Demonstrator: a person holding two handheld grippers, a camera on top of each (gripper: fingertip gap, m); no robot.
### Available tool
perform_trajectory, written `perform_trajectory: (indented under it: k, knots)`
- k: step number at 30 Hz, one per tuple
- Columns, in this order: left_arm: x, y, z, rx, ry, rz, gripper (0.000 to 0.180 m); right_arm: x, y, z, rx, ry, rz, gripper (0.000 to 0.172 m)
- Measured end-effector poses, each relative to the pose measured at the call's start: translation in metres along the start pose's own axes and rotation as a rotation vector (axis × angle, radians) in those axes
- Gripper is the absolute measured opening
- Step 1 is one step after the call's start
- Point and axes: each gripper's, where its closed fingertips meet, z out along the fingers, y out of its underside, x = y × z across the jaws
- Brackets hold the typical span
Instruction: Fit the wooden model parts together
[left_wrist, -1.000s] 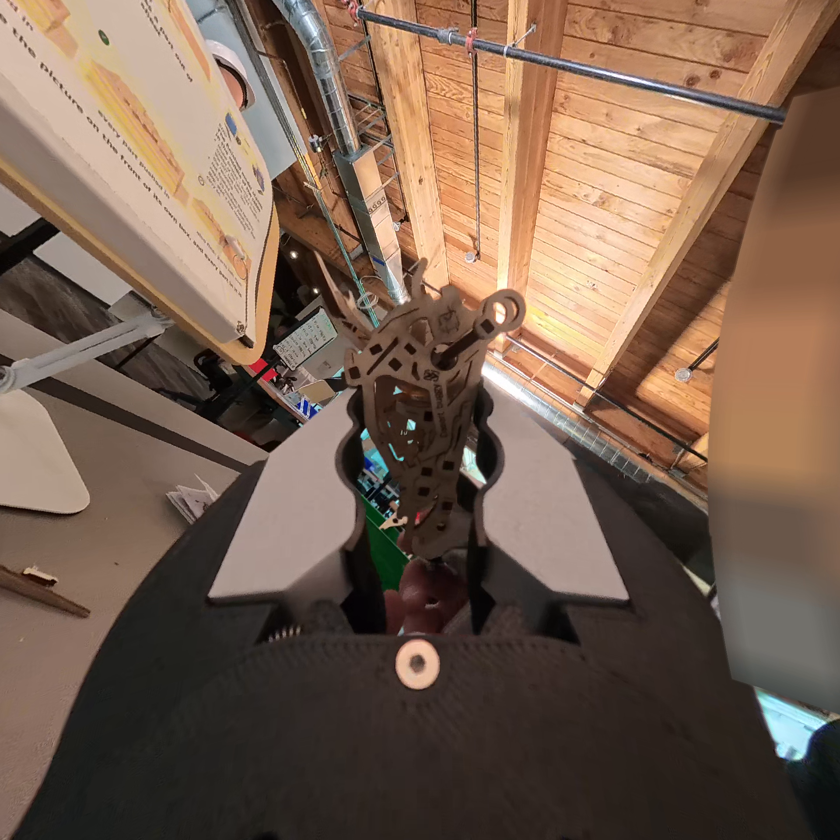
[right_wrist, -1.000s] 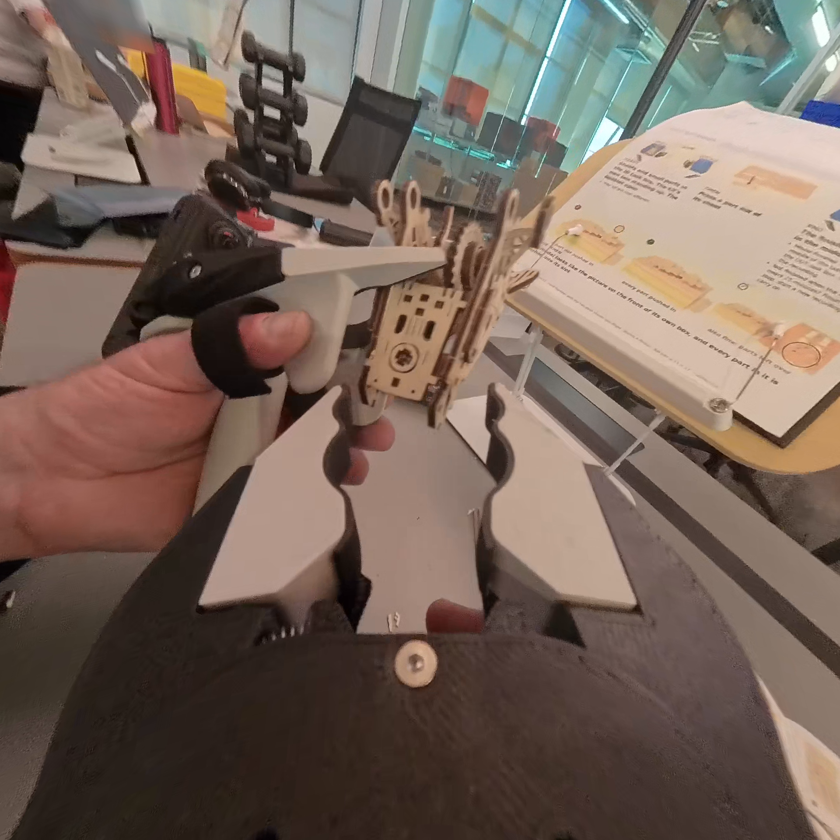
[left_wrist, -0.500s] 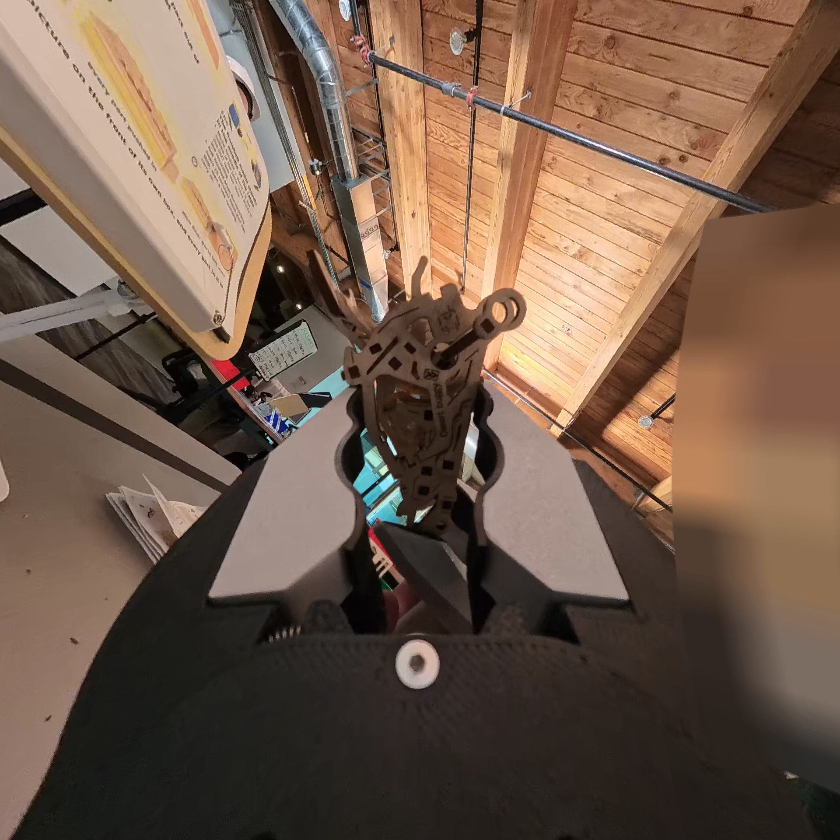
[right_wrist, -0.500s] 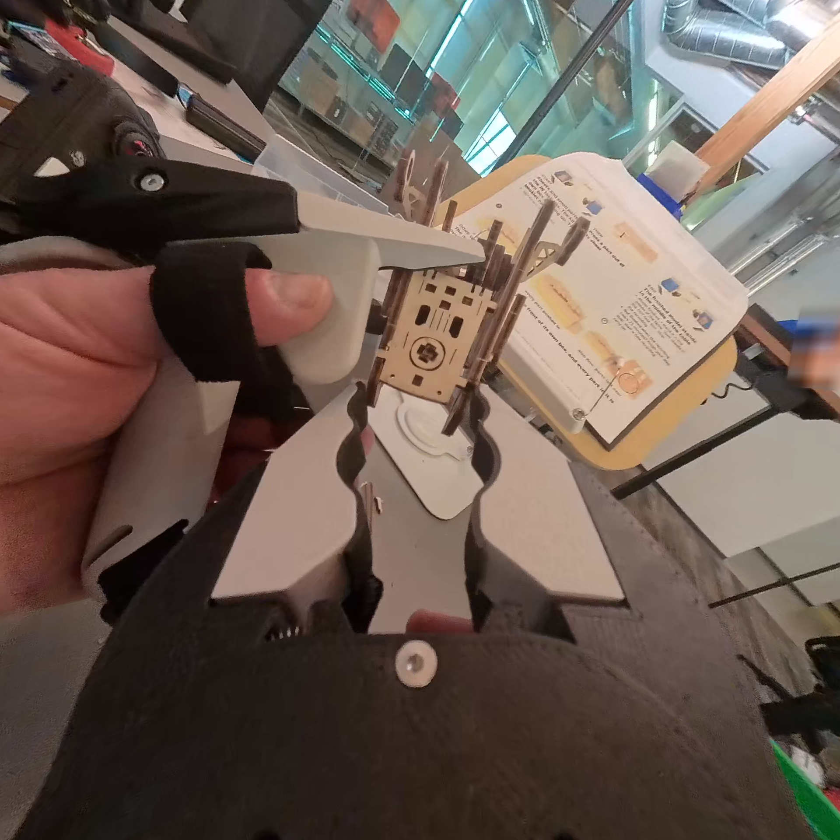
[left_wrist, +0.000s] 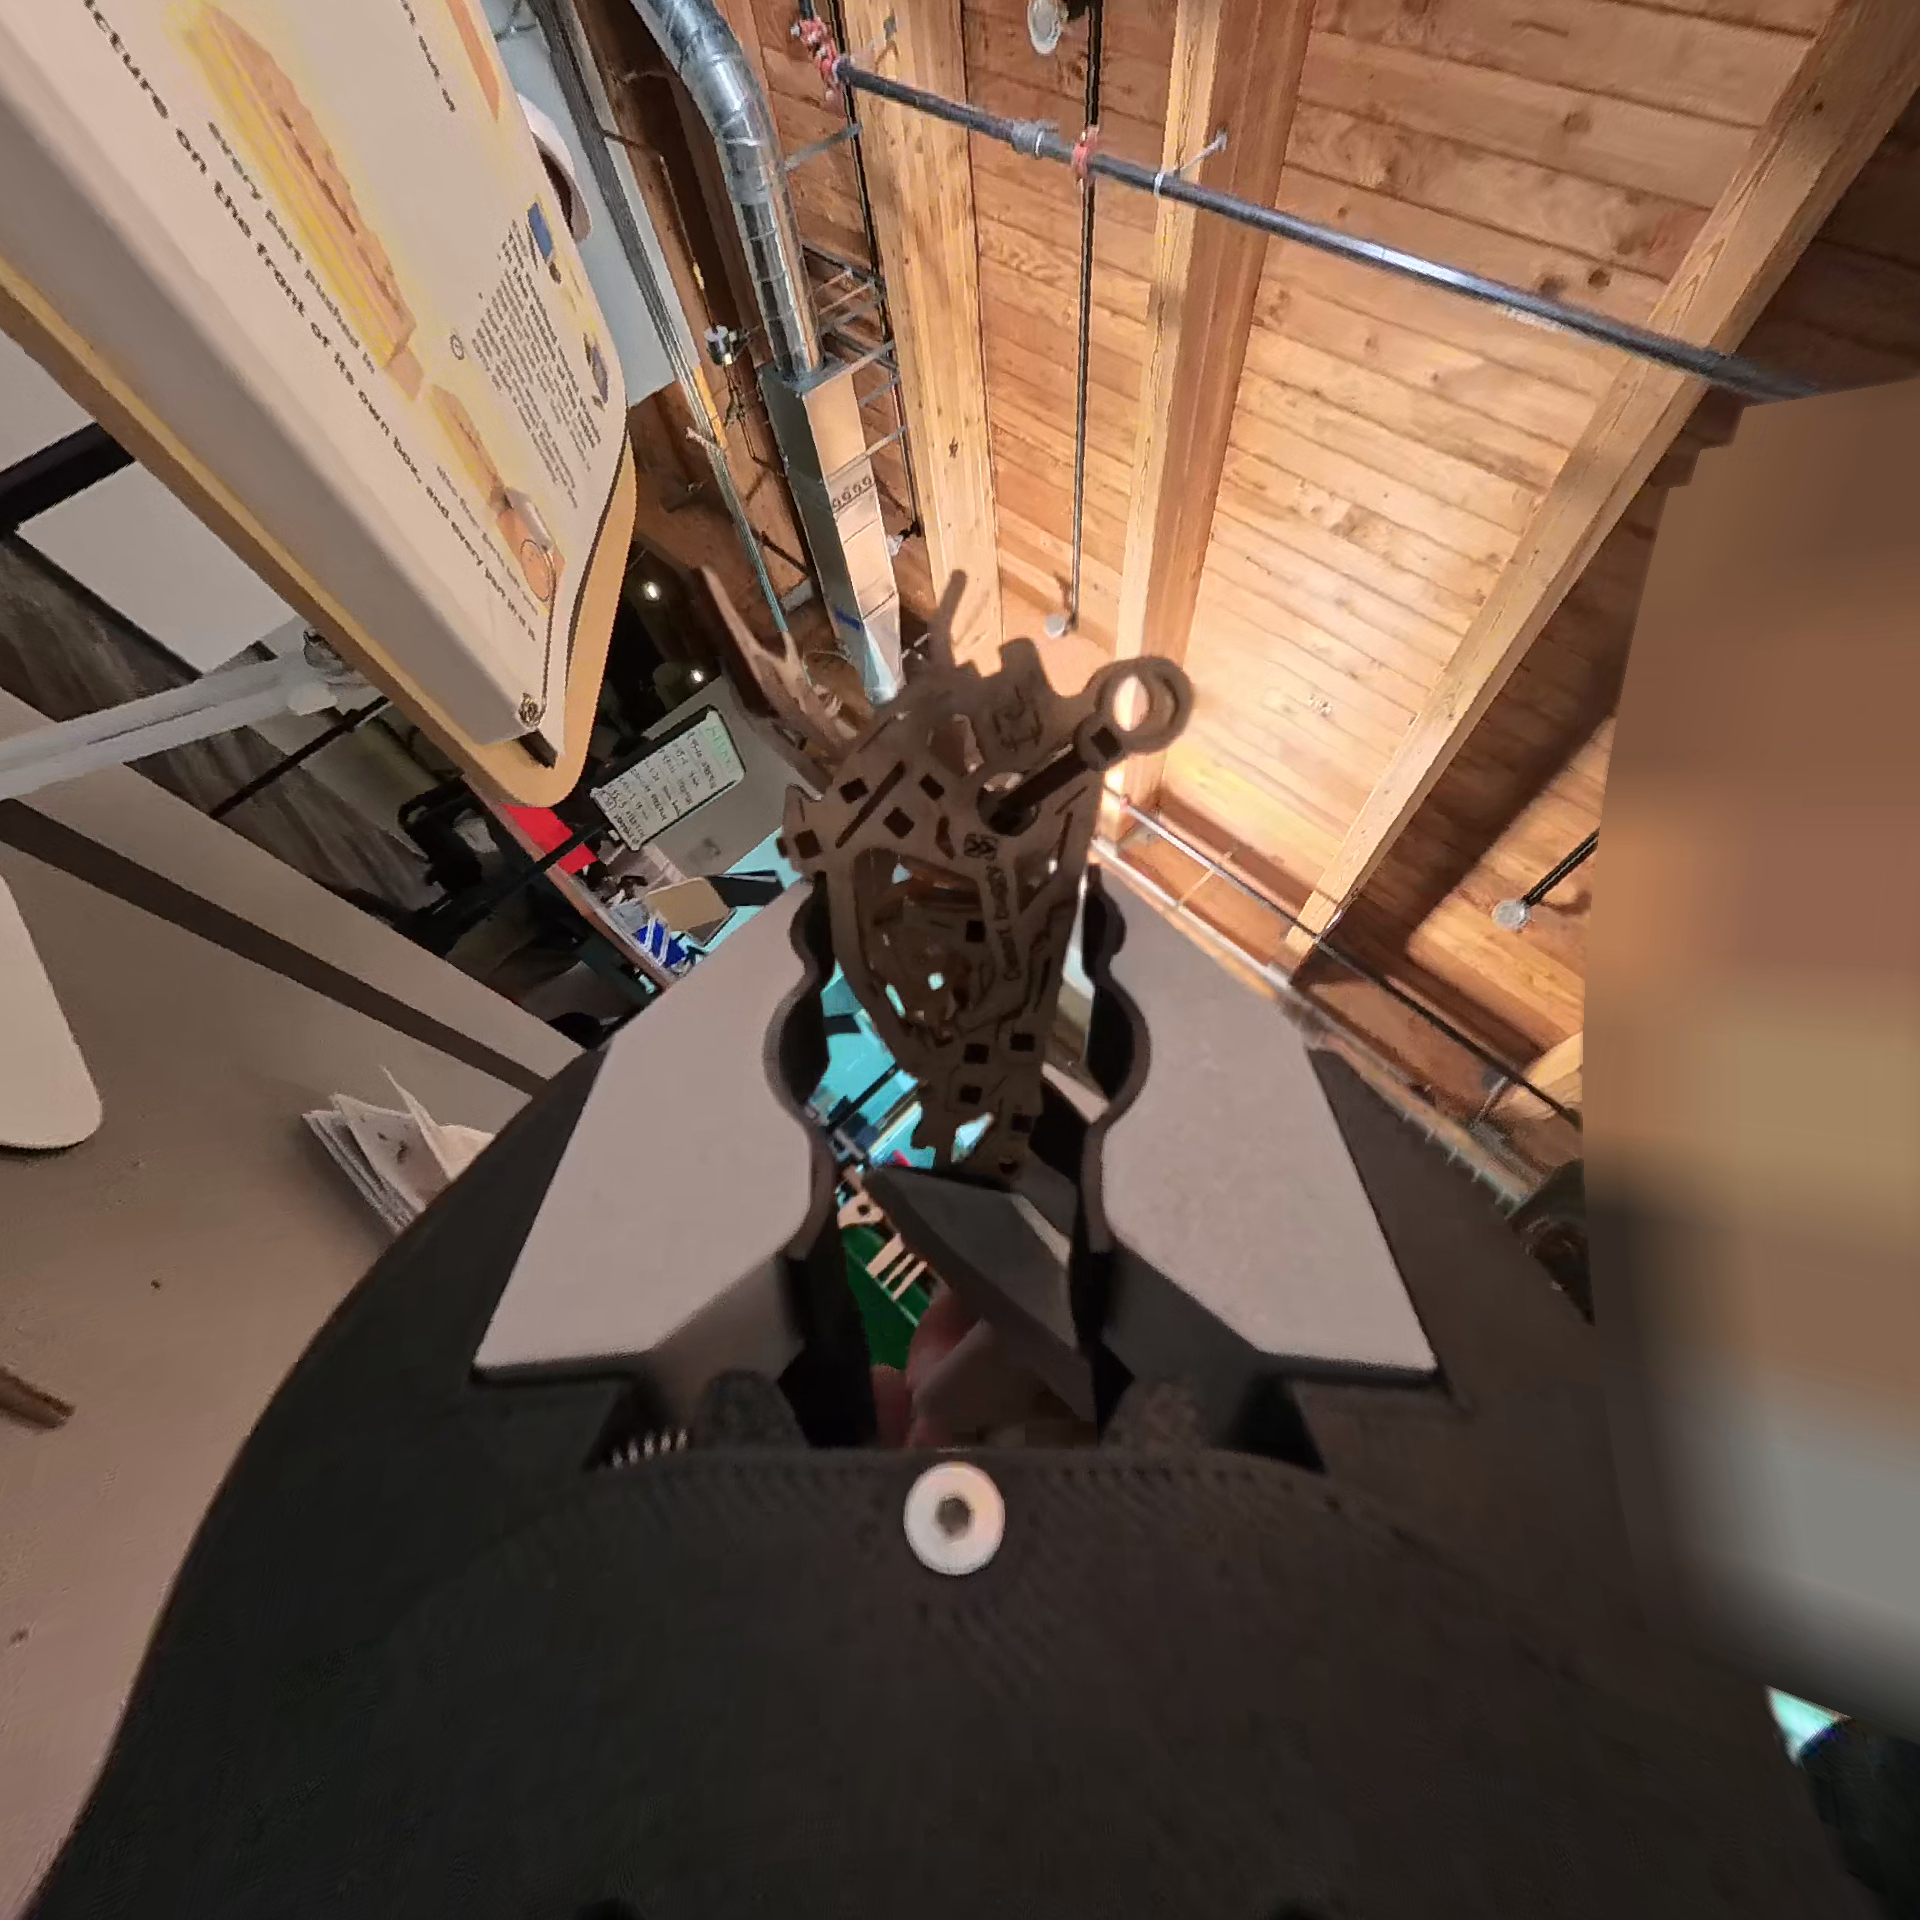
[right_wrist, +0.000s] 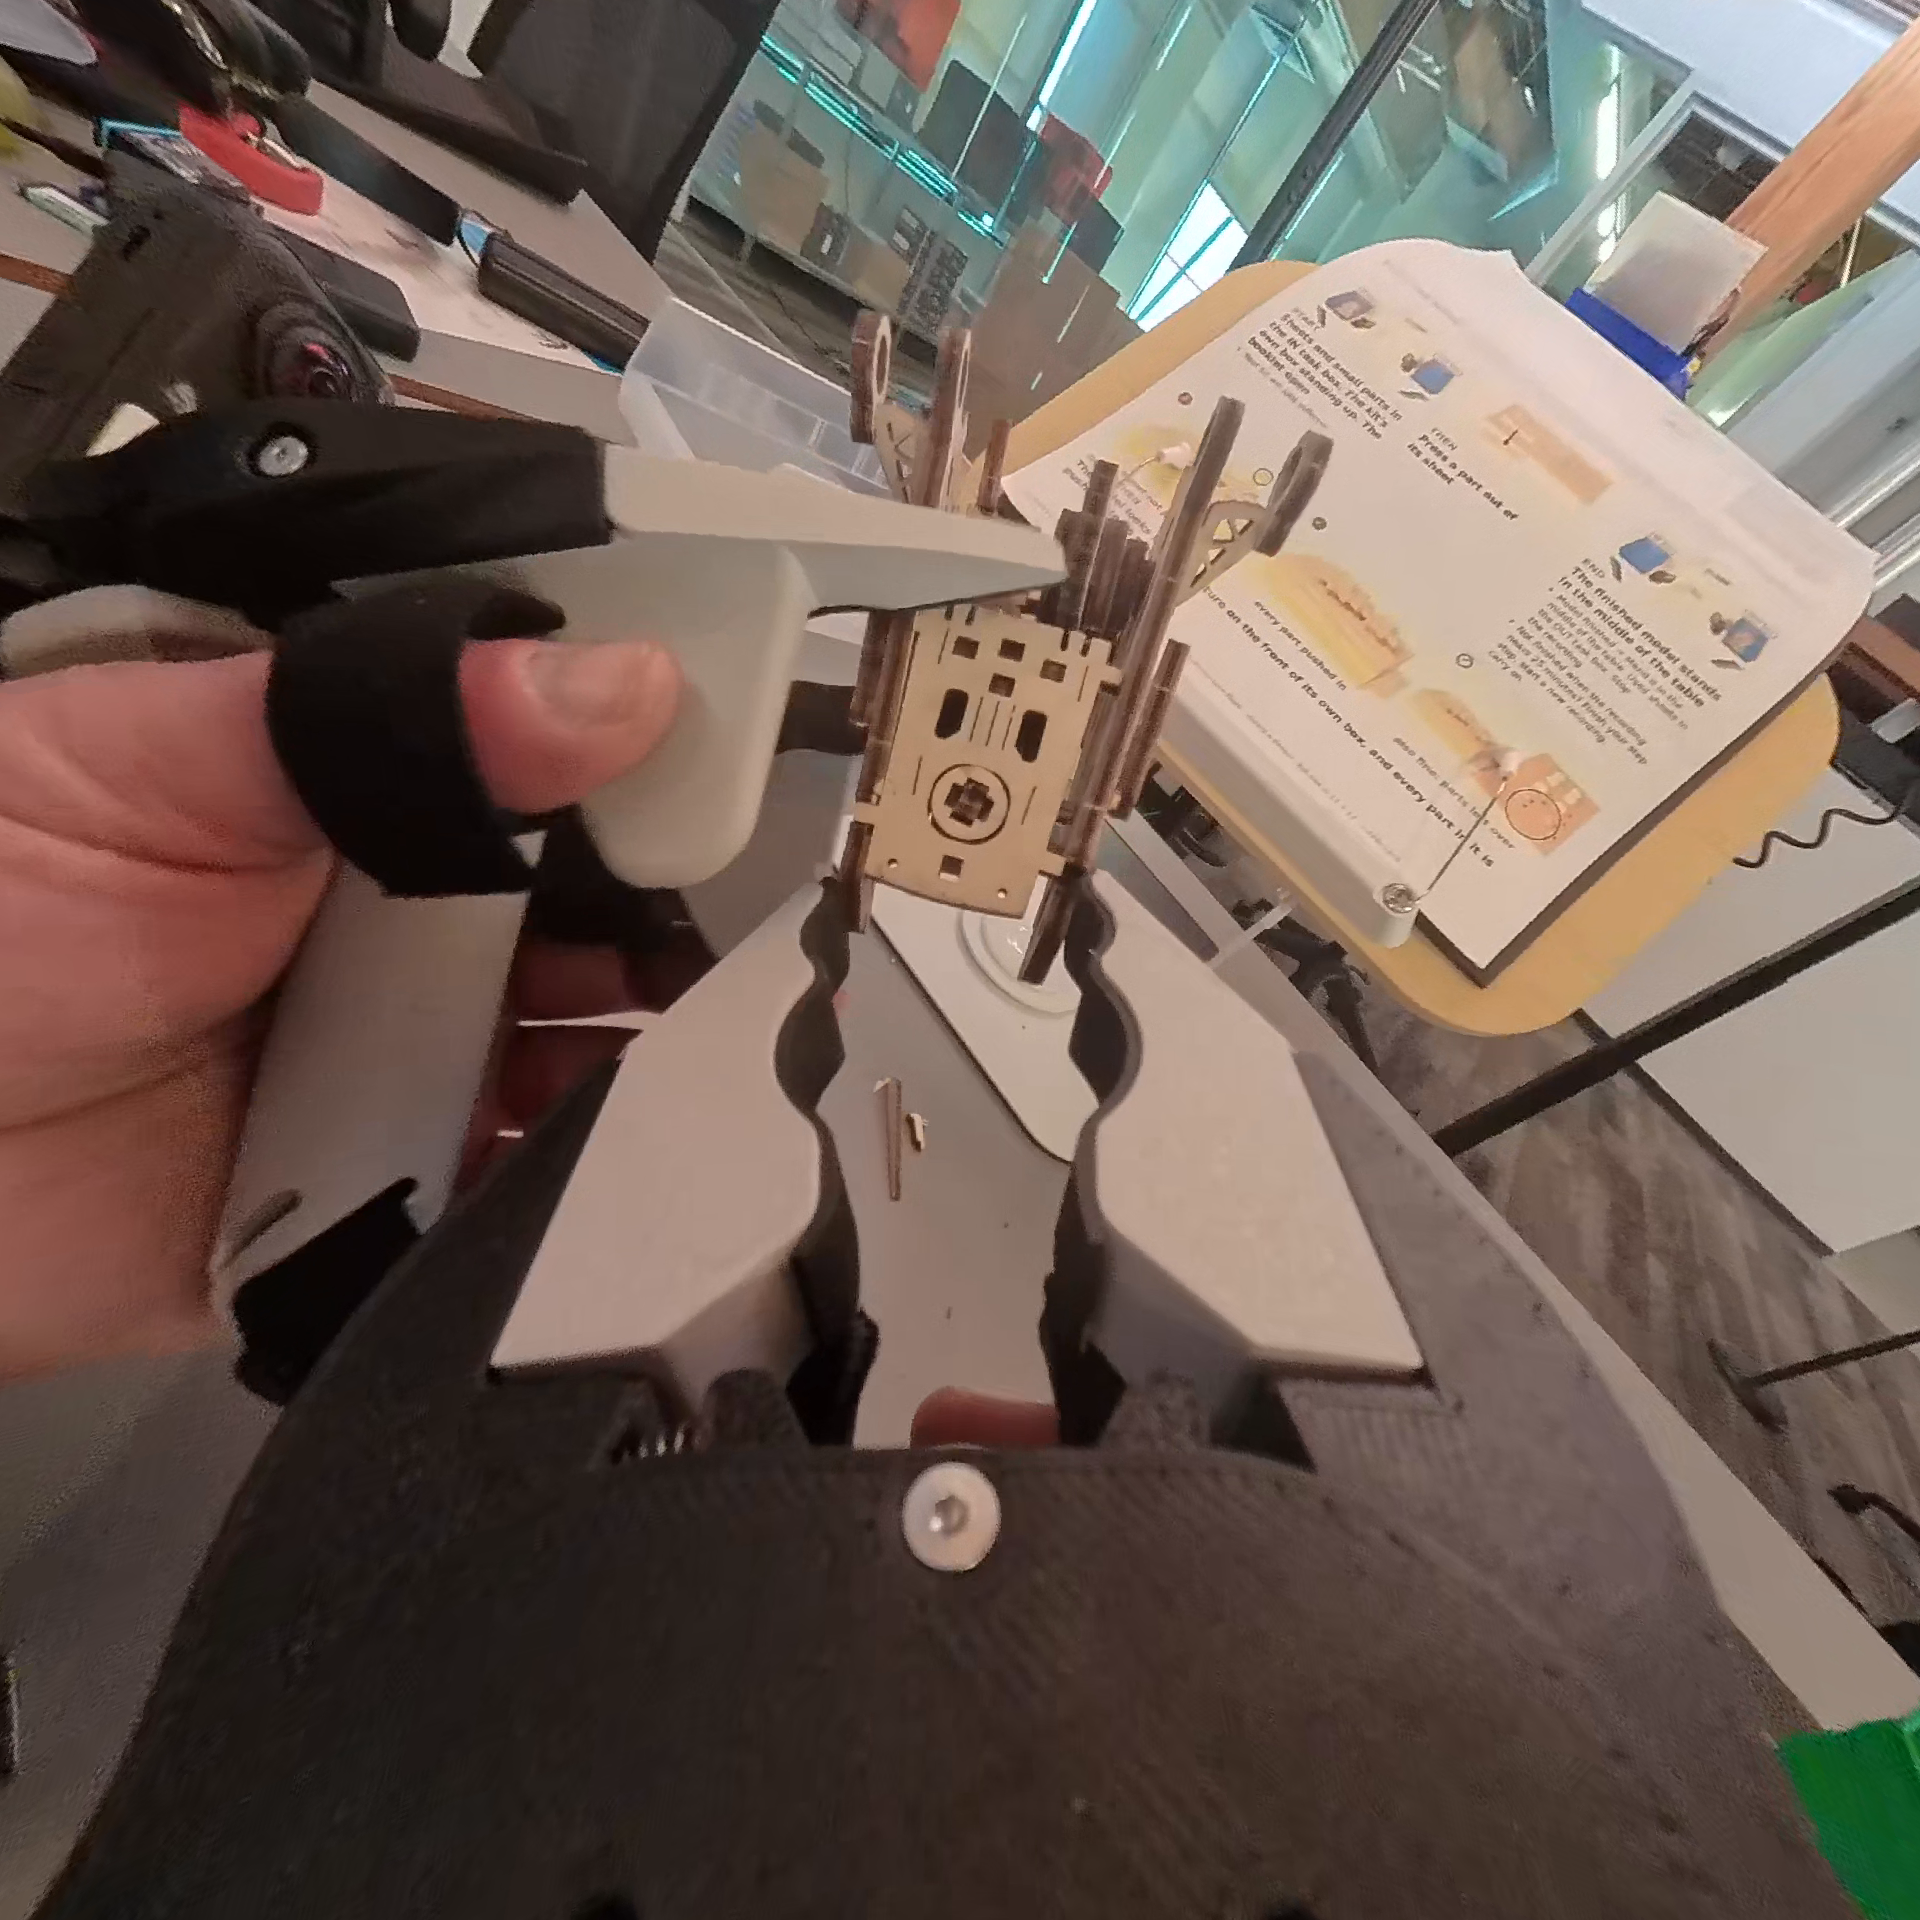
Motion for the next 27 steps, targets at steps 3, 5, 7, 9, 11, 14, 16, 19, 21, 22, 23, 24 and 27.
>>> perform_trajectory:
  k: [3,5,7,9,11,14,16,19,21,22,23,24,27]
  knots:
    - [0.001,0.011,-0.006,-0.084,-0.016,0.085,0.049,0.006,0.0,-0.002,0.003,0.001,0.018,0.04]
    - [0.0,0.017,-0.007,-0.126,-0.034,0.13,0.045,0.003,0.001,-0.002,0.0,0.001,-0.003,0.041]
    - [-0.003,0.029,-0.004,-0.195,-0.055,0.172,0.042,0.0,0.0,-0.001,-0.006,0.001,-0.017,0.041]
    - [-0.005,0.037,-0.005,-0.23,-0.066,0.196,0.037,0.002,-0.001,-0.001,-0.011,0.007,-0.023,0.041]
    - [-0.003,0.039,-0.006,-0.238,-0.051,0.209,0.031,0.002,0.0,-0.001,-0.016,0.014,-0.038,0.041]
    - [-0.003,0.039,-0.005,-0.254,-0.052,0.239,0.031,0.003,0.0,-0.001,-0.019,0.028,-0.057,0.041]
    - [-0.001,0.039,-0.005,-0.259,-0.043,0.246,0.03,0.004,-0.001,-0.001,-0.023,0.036,-0.072,0.041]
    - [0.001,0.04,-0.004,-0.268,-0.036,0.25,0.026,0.005,-0.002,-0.001,-0.022,0.043,-0.075,0.04]
    - [0.001,0.041,-0.004,-0.282,-0.031,0.261,0.026,0.005,-0.002,0.0,-0.029,0.042,-0.082,0.041]
    - [0.001,0.041,-0.004,-0.282,-0.029,0.253,0.026,0.006,-0.001,0.0,-0.029,0.046,-0.088,0.04]
    - [0.001,0.041,-0.004,-0.282,-0.04,0.268,0.025,0.005,-0.001,0.0,-0.031,0.047,-0.092,0.04]
    - [0.0,0.042,-0.004,-0.283,-0.044,0.277,0.025,0.005,-0.001,0.001,-0.033,0.044,-0.09,0.04]
    - [-0.001,0.042,-0.005,-0.286,-0.039,0.283,0.024,0.005,0.0,0.002,-0.043,0.047,-0.101,0.04]
